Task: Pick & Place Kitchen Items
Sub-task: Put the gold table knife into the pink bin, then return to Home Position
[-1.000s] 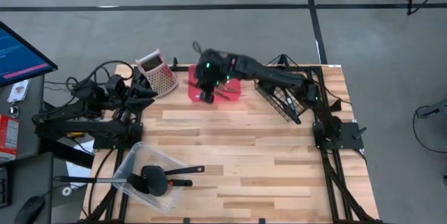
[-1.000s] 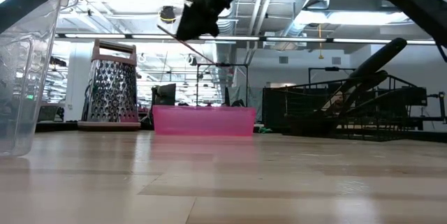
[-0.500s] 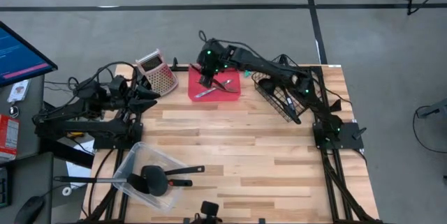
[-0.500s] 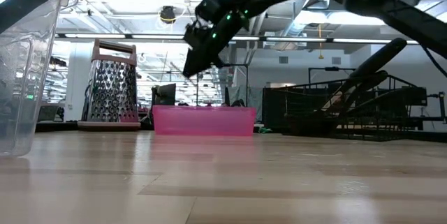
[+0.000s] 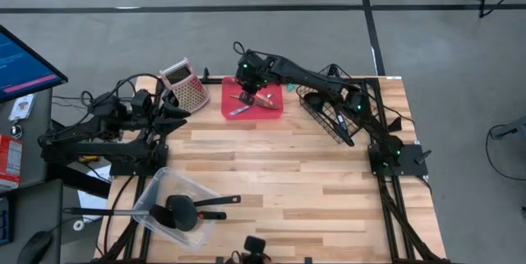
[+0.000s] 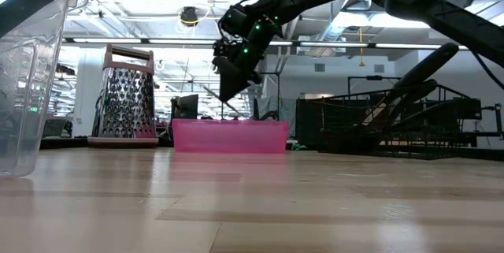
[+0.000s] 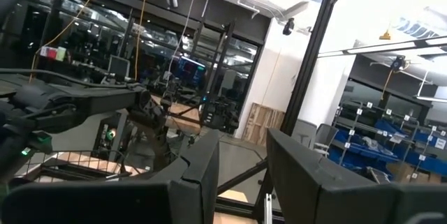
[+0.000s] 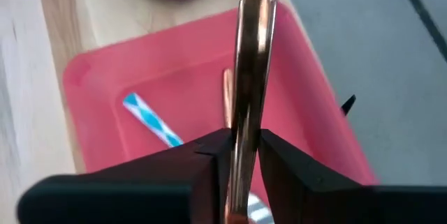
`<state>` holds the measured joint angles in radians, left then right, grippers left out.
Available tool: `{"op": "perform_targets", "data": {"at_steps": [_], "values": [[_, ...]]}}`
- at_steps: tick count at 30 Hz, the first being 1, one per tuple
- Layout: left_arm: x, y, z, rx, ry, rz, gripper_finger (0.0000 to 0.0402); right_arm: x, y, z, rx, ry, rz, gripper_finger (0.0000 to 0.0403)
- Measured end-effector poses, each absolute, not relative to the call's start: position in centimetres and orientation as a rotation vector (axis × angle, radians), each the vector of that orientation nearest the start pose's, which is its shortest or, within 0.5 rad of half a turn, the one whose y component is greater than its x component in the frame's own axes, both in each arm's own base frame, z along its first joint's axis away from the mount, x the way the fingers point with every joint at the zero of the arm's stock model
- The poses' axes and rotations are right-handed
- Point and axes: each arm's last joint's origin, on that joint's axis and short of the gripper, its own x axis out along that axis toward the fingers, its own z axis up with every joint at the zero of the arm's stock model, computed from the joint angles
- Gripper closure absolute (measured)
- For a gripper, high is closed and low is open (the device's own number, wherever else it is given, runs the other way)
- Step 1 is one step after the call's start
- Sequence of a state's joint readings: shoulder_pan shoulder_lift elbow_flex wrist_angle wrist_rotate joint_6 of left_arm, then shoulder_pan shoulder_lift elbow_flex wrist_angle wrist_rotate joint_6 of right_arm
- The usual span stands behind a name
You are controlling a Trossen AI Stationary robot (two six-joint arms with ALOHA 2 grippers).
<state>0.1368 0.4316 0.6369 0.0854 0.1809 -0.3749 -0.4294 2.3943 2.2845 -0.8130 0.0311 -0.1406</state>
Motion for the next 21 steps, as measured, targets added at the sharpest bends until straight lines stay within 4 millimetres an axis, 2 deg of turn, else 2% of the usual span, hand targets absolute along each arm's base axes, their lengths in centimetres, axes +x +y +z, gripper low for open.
{"op": "perform_targets", "data": {"at_steps": [6,13,16,21], "values": [[10.0,0.8,35.0,-0.327,-0.275,-0.097,0.0300,47.4,-21.3,23.7,0.052,0.971,-0.369,0.0309],[10.0,0.8,35.0,-0.327,-0.275,-0.097,0.0300,47.2,-21.4,24.0,0.103,0.981,-0.381,0.0248],[10.0,0.8,35.0,-0.327,-0.275,-0.097,0.0300,46.9,-20.8,26.6,0.098,0.925,-0.362,0.0227],[10.0,0.8,35.0,-0.327,-0.276,-0.097,0.0300,44.2,-18.8,34.2,0.052,0.782,-0.334,0.0217]]}}
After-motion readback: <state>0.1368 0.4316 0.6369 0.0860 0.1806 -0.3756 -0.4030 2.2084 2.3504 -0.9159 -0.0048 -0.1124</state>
